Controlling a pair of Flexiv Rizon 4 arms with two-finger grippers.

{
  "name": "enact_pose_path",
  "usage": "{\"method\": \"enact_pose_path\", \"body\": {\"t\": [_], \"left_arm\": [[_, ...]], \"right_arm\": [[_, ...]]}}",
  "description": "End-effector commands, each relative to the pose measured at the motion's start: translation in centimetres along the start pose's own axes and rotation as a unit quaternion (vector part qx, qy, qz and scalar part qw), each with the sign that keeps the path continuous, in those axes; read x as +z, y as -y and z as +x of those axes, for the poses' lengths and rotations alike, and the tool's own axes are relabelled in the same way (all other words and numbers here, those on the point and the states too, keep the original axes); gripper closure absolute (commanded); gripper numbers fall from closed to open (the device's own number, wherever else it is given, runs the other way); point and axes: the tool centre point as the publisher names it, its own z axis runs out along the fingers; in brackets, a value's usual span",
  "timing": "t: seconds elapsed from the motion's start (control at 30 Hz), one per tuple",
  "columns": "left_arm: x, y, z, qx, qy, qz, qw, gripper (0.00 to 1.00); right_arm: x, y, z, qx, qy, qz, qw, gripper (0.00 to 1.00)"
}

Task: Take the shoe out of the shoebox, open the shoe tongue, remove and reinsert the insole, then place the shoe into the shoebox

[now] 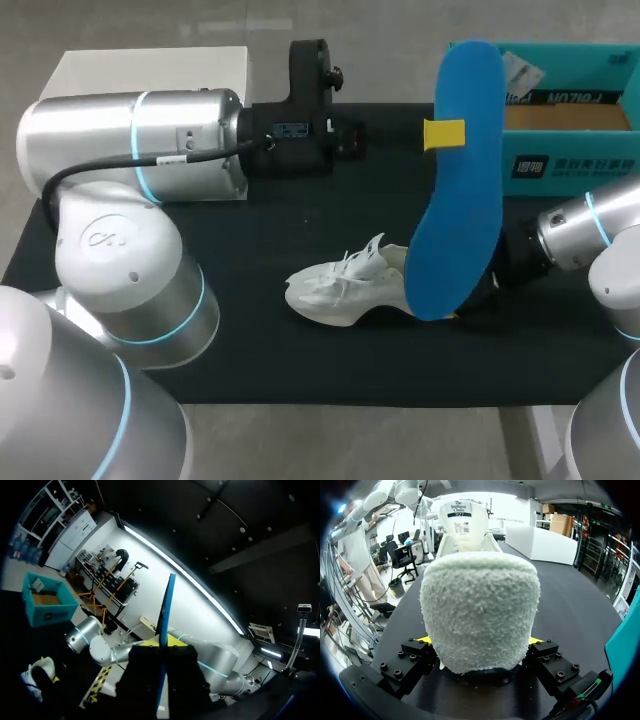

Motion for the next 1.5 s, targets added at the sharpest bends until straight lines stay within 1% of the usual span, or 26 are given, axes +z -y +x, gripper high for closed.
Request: {"method": "enact_pose_path", "body": {"t": [0.03, 0.13, 0.23, 0.37, 0.47, 0.67, 0.77, 1.17, 1.2, 1.27, 1.33, 1.5], "left_arm": [[-3.1, -1.9, 0.2, -0.004, -0.014, 0.007, 1.0, 1.0], [-3.2, -2.4, 0.3, -0.014, -0.022, 0.011, 1.0, 1.0], [-3.5, -2.7, -0.1, -0.015, -0.027, 0.014, 0.999, 1.0], [-3.3, -2.4, -0.8, -0.017, -0.042, 0.015, 0.999, 1.0], [-3.0, -2.2, -1.2, -0.019, -0.048, 0.004, 0.999, 1.0], [-2.5, -1.9, -1.1, -0.023, -0.055, -0.005, 0.998, 1.0], [-2.5, -1.8, -1.2, -0.023, -0.05, 0.006, 0.998, 1.0], [-2.5, -1.8, -1.2, -0.023, -0.05, 0.006, 0.998, 1.0], [-2.5, -1.8, -1.2, -0.023, -0.05, 0.006, 0.998, 1.0], [-2.5, -1.8, -1.2, -0.023, -0.05, 0.006, 0.998, 1.0], [-2.5, -1.8, -1.2, -0.023, -0.05, 0.006, 0.998, 1.0], [-2.5, -1.8, -1.2, -0.023, -0.05, 0.006, 0.998, 1.0]], "right_arm": [[0.4, 0.2, 0.2, 0.0, 0.002, 0.002, 1.0, 1.0], [0.4, 0.2, 0.2, 0.0, 0.002, 0.002, 1.0, 1.0], [0.4, 0.2, 0.2, 0.0, 0.002, 0.002, 1.0, 1.0], [0.4, 0.2, 0.2, 0.0, 0.002, 0.002, 1.0, 1.0], [0.4, 0.2, 0.2, 0.0, 0.002, 0.002, 1.0, 1.0], [0.4, 0.2, 0.2, 0.0, 0.002, 0.002, 1.0, 1.0], [0.4, 0.2, 0.2, 0.0, 0.002, 0.002, 1.0, 1.0], [0.4, 0.2, 0.2, 0.0, 0.002, 0.002, 1.0, 1.0], [0.4, 0.2, 0.2, 0.0, 0.002, 0.002, 1.0, 0.8], [0.4, 0.2, 0.2, 0.0, 0.002, 0.002, 1.0, 0.0], [0.4, 0.2, 0.2, 0.0, 0.002, 0.002, 1.0, 0.0], [-0.9, -2.3, 0.8, 0.048, -0.011, 0.096, 0.994, 0.0]]}}
